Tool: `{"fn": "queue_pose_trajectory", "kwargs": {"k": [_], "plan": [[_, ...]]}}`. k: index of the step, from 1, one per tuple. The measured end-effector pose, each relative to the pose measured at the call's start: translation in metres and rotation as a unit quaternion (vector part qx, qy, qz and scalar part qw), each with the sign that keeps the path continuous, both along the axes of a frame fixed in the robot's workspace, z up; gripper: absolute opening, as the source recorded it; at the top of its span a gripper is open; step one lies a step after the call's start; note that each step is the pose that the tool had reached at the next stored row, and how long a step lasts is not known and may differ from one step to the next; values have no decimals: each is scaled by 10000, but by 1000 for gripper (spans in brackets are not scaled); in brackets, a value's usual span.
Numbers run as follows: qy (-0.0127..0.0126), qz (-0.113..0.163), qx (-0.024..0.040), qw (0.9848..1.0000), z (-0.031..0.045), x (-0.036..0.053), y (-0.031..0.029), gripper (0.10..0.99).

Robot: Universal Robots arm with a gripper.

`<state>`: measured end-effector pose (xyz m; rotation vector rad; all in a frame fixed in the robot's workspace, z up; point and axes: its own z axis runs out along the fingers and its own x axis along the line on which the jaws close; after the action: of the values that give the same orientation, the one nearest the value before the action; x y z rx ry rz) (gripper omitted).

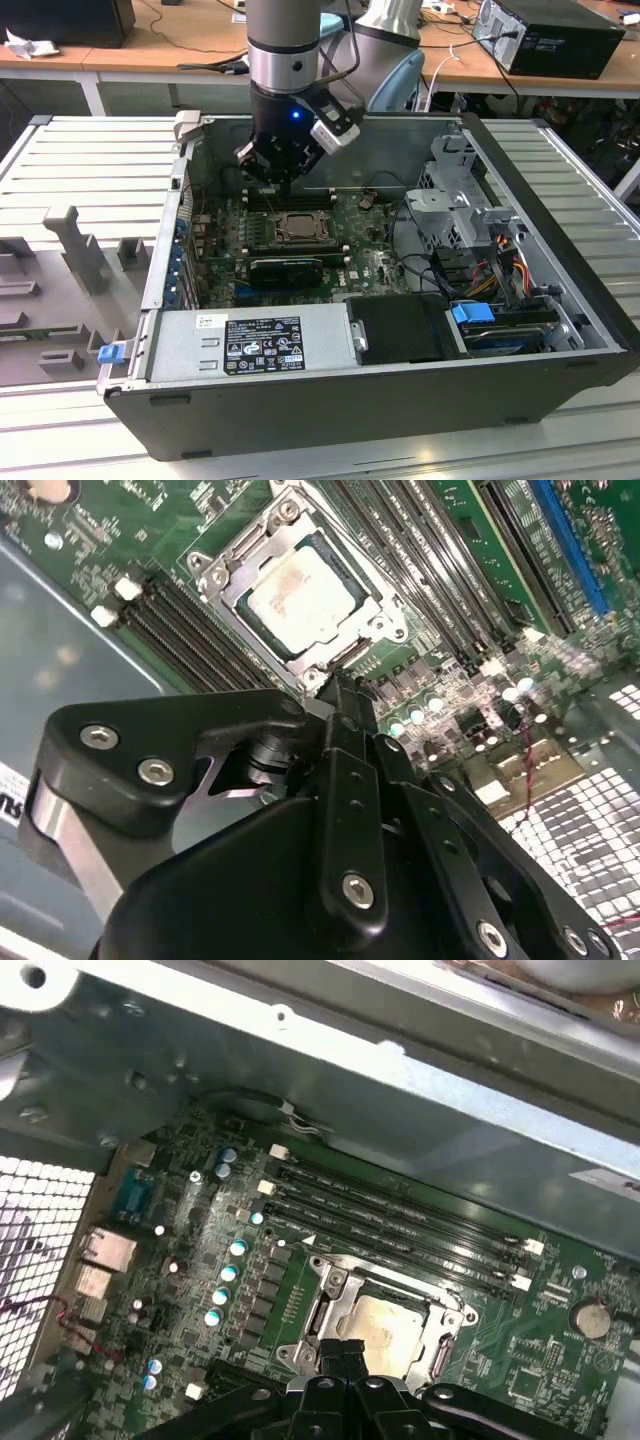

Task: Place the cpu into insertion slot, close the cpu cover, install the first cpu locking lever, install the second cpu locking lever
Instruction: 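Install the first cpu locking lever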

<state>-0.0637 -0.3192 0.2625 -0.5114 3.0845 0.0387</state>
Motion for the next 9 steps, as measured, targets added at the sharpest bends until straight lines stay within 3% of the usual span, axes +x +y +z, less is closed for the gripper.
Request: {"fn": "queue_pose_trajectory", "kwargs": {"k": [2,7,9], "plan": [[20,-53,-1,10000,-13,-3,0,106],[21,-262,1,9997,-47,-34,0,106],[21,-268,6,9996,-54,-101,0,106]]}}
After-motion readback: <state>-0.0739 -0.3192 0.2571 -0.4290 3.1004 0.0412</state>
